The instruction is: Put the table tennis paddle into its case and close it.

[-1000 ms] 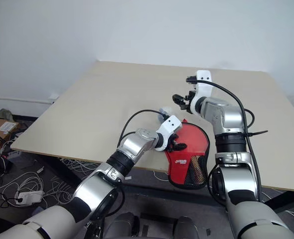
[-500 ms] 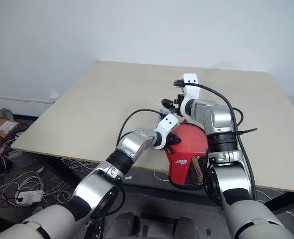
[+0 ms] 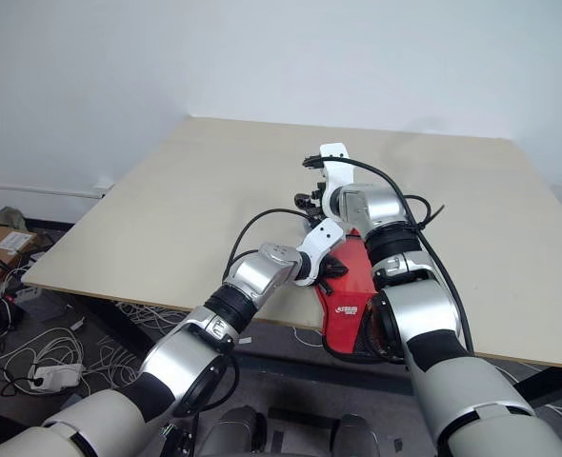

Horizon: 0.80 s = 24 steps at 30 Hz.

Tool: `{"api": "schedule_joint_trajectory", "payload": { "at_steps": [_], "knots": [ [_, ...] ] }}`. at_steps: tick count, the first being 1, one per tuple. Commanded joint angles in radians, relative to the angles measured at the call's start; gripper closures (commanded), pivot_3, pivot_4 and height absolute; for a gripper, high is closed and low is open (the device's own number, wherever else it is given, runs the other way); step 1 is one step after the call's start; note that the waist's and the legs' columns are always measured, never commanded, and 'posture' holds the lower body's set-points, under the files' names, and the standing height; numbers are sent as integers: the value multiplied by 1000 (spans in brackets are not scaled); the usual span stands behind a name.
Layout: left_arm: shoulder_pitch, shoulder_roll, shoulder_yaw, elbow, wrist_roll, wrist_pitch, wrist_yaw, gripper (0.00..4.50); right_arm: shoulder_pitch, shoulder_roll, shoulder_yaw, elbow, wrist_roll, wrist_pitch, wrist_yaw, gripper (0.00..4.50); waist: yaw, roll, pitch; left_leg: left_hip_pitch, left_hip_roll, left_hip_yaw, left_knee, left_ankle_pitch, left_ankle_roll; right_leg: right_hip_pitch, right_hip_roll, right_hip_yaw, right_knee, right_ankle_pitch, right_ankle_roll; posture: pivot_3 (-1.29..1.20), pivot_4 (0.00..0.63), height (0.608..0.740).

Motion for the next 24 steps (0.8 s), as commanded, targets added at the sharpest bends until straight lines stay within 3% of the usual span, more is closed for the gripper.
{"api": "schedule_joint_trajectory", "payload": {
  "at_steps": [1,6,17,24],
  "knots": [
    [8,-38,-34,40,19,41,-12,3606,-57,11,-1,109,-33,-36,-9,560,-1,0,0,0,0,0,0,0,0,0,0,0,0,0,0,0,0,688],
    [7,-36,-33,46,20,39,-13,3606,-123,20,-10,223,-42,9,24,560,0,0,0,0,0,0,0,0,0,0,0,0,0,0,0,0,0,688],
    [3,-48,-33,57,18,32,-8,3606,-160,44,-23,334,-108,-58,-47,560,-1,-1,-1,1,0,0,0,0,0,0,0,0,1,0,0,0,0,688],
    [-3,-53,-18,67,10,37,7,3606,-199,31,-138,366,-58,-102,-175,560,-1,-1,0,0,0,0,1,0,0,0,0,0,1,0,0,0,0,688]
  ]
}}
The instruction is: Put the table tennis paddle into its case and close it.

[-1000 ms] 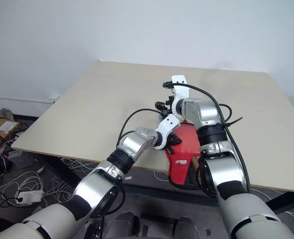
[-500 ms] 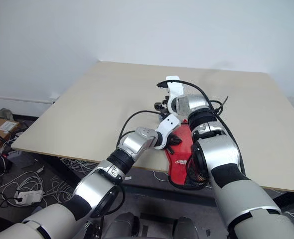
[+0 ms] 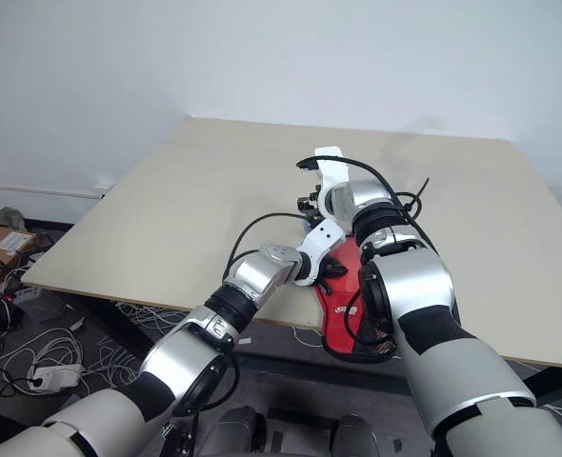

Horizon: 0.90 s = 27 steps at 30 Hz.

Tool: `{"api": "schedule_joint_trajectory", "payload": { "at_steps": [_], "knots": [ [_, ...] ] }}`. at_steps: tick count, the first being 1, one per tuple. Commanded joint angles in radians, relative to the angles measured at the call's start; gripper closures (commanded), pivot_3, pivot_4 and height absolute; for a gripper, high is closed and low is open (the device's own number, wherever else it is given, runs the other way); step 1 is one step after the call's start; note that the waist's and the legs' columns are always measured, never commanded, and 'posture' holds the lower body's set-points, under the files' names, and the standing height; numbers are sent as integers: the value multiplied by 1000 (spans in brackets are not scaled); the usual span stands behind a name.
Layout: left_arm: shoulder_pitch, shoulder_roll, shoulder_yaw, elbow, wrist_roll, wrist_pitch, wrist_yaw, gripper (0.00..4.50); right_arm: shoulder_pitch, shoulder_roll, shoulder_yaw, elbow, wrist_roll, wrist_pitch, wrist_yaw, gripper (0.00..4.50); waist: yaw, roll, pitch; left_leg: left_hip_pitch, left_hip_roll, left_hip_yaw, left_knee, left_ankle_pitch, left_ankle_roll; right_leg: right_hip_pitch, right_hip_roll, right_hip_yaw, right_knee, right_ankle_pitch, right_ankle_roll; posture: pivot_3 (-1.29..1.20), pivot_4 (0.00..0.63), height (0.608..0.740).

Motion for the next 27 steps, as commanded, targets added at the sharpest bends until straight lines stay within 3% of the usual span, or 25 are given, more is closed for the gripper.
{"api": "schedule_joint_trajectory", "payload": {
  "at_steps": [1,5,11,27],
  "knots": [
    [3,-53,-17,53,11,38,5,3606,-39,-6,-64,-1,24,-42,-67,560,0,0,0,0,0,0,1,0,0,0,0,0,1,0,0,0,0,688],
    [5,-55,-18,49,10,39,7,3606,-43,-10,-113,11,28,-66,-120,560,0,0,0,0,0,0,3,0,0,0,0,1,5,0,0,0,0,688],
    [11,-54,-23,40,10,42,7,3606,-38,5,-146,20,31,-12,-80,560,-1,0,0,0,0,-1,5,0,0,-1,0,1,9,-2,-2,0,0,688],
    [19,-42,-17,26,7,54,13,3606,5,50,-90,32,-49,9,-84,560,-1,0,0,0,0,-1,6,0,0,-1,0,1,9,-2,-2,0,0,688]
  ]
}}
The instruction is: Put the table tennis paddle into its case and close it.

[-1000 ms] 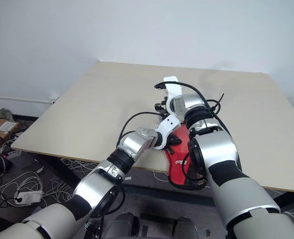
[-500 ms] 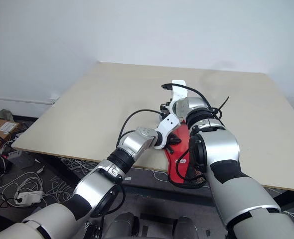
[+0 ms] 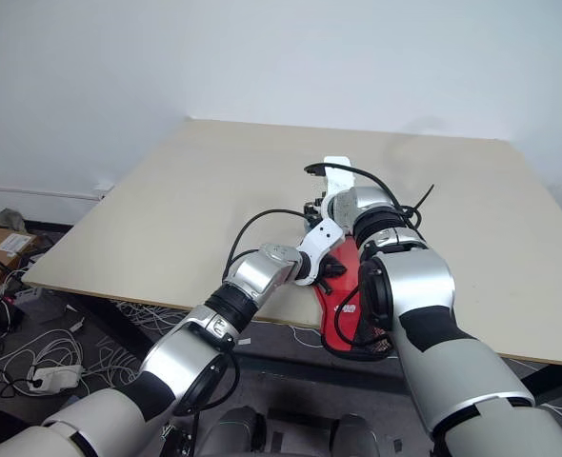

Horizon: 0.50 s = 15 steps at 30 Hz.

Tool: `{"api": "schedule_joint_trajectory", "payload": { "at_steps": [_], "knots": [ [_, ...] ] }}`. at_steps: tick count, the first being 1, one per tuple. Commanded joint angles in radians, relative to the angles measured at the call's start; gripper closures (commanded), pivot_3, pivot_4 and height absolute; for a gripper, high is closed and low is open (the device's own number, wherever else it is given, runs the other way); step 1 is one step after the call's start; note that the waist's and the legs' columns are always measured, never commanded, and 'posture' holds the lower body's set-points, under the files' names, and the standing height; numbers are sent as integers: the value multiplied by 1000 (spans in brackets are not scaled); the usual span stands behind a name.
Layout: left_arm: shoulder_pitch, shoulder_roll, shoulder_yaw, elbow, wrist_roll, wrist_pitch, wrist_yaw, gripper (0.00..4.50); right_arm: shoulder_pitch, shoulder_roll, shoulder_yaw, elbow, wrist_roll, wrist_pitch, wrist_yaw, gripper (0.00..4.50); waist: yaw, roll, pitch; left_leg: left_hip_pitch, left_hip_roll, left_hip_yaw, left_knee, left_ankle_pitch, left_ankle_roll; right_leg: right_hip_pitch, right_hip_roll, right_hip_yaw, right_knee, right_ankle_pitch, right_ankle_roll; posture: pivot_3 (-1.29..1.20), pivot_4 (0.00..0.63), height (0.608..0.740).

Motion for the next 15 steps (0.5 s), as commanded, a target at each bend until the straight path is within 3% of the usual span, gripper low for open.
{"api": "schedule_joint_trajectory", "payload": {
  "at_steps": [1,4,5,7,12,15],
  "knots": [
    [20,-41,-16,29,7,46,-2,3606,9,30,25,-4,-29,18,4,560,0,0,0,0,0,0,0,0,0,0,0,0,0,0,0,0,0,688],
    [20,-41,-15,26,7,48,0,3606,13,38,25,-3,-35,26,1,560,0,0,0,0,0,0,0,0,0,0,0,0,0,0,0,0,0,688],
    [20,-41,-14,26,7,49,1,3637,14,41,25,-2,-36,35,11,743,0,0,0,0,0,0,0,0,0,0,0,0,0,0,0,0,0,688],
    [20,-40,-13,25,6,50,2,3649,14,46,21,-2,-36,45,24,1170,0,0,0,0,0,0,0,0,0,0,0,0,0,0,0,0,0,688],
    [20,-36,-11,24,6,51,3,3649,7,50,-9,-2,-14,69,39,2875,1,0,0,0,0,0,0,0,0,0,0,0,0,0,0,0,0,688],
    [20,-34,-10,23,7,51,2,3649,4,48,-27,-3,-9,76,33,2875,1,0,0,0,0,0,0,0,0,0,0,0,0,0,0,0,0,688]
  ]
}}
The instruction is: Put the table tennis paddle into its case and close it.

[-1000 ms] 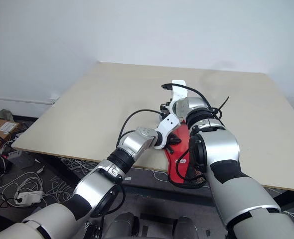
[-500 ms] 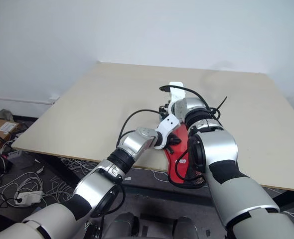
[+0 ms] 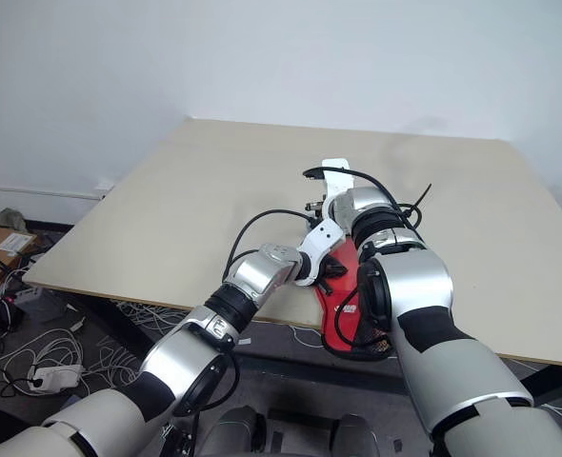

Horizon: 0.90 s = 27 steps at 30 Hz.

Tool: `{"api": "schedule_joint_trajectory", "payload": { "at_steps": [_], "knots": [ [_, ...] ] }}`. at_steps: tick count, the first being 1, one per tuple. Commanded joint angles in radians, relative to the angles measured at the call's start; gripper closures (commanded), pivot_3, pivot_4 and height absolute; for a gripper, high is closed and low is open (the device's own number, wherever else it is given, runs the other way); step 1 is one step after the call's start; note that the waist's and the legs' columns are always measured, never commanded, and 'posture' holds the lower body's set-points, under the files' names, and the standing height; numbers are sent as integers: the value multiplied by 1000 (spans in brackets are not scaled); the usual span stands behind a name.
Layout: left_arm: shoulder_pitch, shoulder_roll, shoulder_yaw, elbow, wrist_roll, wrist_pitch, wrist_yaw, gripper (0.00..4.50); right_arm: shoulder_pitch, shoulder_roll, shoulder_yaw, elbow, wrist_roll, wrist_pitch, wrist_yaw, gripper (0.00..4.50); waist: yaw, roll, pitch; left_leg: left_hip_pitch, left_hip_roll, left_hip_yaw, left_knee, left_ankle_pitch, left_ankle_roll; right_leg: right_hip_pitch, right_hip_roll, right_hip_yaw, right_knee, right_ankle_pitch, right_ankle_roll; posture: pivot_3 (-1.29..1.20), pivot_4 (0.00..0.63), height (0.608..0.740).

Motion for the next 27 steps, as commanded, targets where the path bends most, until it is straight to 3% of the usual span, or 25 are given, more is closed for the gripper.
{"api": "schedule_joint_trajectory", "payload": {
  "at_steps": [1,3,10,16,27],
  "knots": [
    [16,-33,-10,32,7,46,4,3649,1,42,-29,5,33,49,21,2875,0,0,0,0,0,0,0,0,0,0,0,0,0,0,0,0,0,688],
    [15,-32,-10,31,7,46,4,3649,1,41,-33,6,31,61,40,2875,0,0,0,0,0,0,0,0,0,0,0,0,0,0,0,0,0,688],
    [13,-31,-4,29,6,54,7,3649,0,48,-26,4,18,74,65,4494,0,0,0,0,0,0,0,0,0,0,0,0,0,0,0,0,0,688],
    [4,-35,12,34,-2,79,18,3649,-2,37,-97,-6,59,-21,-34,4494,-1,0,0,0,0,0,0,0,0,0,0,0,0,0,0,0,0,688],
    [0,-40,21,32,-12,139,19,3649,-29,-14,-167,-18,93,-233,-49,4494,-17,0,0,0,0,-1,0,0,0,0,0,0,1,0,0,0,0,688]
  ]
}}
